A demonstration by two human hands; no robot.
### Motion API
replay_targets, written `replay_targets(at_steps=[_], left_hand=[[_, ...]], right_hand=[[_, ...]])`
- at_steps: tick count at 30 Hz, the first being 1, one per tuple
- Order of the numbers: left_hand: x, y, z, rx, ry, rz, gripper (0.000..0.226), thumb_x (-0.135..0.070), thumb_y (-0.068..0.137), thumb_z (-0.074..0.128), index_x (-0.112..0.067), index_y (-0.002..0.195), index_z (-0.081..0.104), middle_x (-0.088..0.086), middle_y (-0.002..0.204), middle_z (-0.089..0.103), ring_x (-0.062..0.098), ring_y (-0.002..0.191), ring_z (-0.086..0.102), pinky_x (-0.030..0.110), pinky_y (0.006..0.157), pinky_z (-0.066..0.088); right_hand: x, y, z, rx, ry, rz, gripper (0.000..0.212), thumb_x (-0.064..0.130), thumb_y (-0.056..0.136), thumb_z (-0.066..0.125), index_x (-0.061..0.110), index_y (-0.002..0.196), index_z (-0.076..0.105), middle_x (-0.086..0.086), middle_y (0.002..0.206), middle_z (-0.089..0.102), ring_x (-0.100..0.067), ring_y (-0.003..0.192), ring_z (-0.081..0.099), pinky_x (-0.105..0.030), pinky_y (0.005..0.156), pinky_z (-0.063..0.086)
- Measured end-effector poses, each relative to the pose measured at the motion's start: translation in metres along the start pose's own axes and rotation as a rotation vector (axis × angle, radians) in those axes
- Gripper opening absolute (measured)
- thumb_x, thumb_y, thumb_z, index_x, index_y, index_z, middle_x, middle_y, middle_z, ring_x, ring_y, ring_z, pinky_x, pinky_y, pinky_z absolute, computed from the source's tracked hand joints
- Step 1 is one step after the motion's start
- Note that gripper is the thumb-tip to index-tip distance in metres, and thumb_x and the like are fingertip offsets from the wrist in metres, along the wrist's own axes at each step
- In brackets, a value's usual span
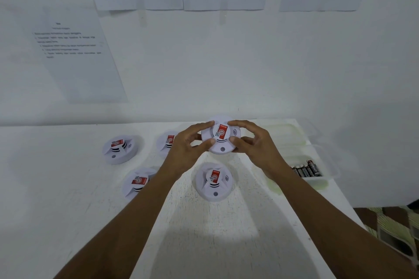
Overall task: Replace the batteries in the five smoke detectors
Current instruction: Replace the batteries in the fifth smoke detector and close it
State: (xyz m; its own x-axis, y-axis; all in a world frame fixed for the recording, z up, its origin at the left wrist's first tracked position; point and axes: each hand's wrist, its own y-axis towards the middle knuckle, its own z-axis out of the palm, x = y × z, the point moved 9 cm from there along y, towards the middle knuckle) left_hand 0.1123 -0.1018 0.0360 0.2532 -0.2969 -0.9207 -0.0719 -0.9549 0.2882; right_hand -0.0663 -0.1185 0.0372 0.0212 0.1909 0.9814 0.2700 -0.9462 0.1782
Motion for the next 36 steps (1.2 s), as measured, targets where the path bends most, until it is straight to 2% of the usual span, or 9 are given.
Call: replay_targets(at_steps=[6,10,14,21,26,30,36], left_hand=[[0.0024,0.0004,0.0011,-0.006,-0.011,-0.004,0.041,-0.037,0.081,0.068,-0.043,0.121,0.058,-0.006,0.127,0.063,0.014,0.109,0.063,0.029,0.091,0.054],[0.0040,0.0014,0.0004,-0.009,-0.006,0.002,0.040,-0.030,0.084,0.068,-0.043,0.121,0.057,-0.006,0.128,0.062,0.014,0.110,0.063,0.026,0.090,0.054],[0.0037,0.0019,0.0002,-0.013,-0.008,0.003,0.040,-0.036,0.082,0.067,-0.044,0.120,0.057,-0.008,0.127,0.062,0.012,0.109,0.063,0.023,0.088,0.053],[0.0045,0.0051,-0.0008,-0.012,-0.011,0.001,0.041,-0.035,0.082,0.068,-0.039,0.123,0.059,-0.007,0.128,0.062,0.014,0.110,0.063,0.027,0.090,0.054],[0.0028,0.0055,-0.0009,-0.013,0.001,-0.002,0.040,-0.031,0.084,0.068,-0.040,0.122,0.058,-0.012,0.125,0.062,0.007,0.107,0.063,0.018,0.085,0.052],[0.0029,0.0064,-0.0011,-0.011,0.003,-0.001,0.041,-0.030,0.085,0.068,-0.034,0.125,0.059,-0.007,0.127,0.063,0.011,0.110,0.062,0.025,0.090,0.054],[0.0024,0.0085,-0.0020,-0.001,-0.003,0.014,0.044,-0.033,0.083,0.067,-0.032,0.126,0.059,-0.005,0.128,0.062,0.013,0.110,0.062,0.026,0.090,0.054]], right_hand=[[-0.0014,0.0002,0.0004,-0.002,0.002,0.003,0.032,0.014,0.089,0.072,0.023,0.119,0.068,-0.003,0.131,0.061,-0.028,0.096,0.072,-0.048,0.081,0.061],[-0.0017,0.0007,0.0008,-0.005,0.001,0.001,0.033,0.013,0.089,0.072,0.023,0.120,0.067,-0.003,0.131,0.061,-0.027,0.096,0.072,-0.046,0.080,0.061],[-0.0025,0.0018,0.0014,-0.003,0.003,-0.004,0.032,0.012,0.089,0.072,0.022,0.120,0.068,-0.004,0.131,0.061,-0.028,0.096,0.072,-0.047,0.079,0.061],[-0.0033,0.0060,0.0016,-0.008,-0.009,-0.001,0.032,0.012,0.089,0.071,0.024,0.119,0.068,-0.003,0.130,0.061,-0.028,0.097,0.071,-0.046,0.079,0.062],[-0.0041,0.0067,0.0016,-0.003,-0.005,0.003,0.032,0.012,0.089,0.071,0.024,0.119,0.068,-0.002,0.130,0.061,-0.028,0.097,0.071,-0.044,0.079,0.062],[-0.0036,0.0077,0.0017,-0.004,-0.013,0.002,0.032,0.013,0.089,0.071,0.023,0.120,0.067,-0.003,0.130,0.062,-0.027,0.096,0.071,-0.044,0.079,0.062],[-0.0039,0.0098,0.0016,-0.009,-0.023,0.003,0.033,0.014,0.089,0.072,0.023,0.120,0.067,-0.003,0.129,0.062,-0.026,0.097,0.071,-0.043,0.078,0.062]])
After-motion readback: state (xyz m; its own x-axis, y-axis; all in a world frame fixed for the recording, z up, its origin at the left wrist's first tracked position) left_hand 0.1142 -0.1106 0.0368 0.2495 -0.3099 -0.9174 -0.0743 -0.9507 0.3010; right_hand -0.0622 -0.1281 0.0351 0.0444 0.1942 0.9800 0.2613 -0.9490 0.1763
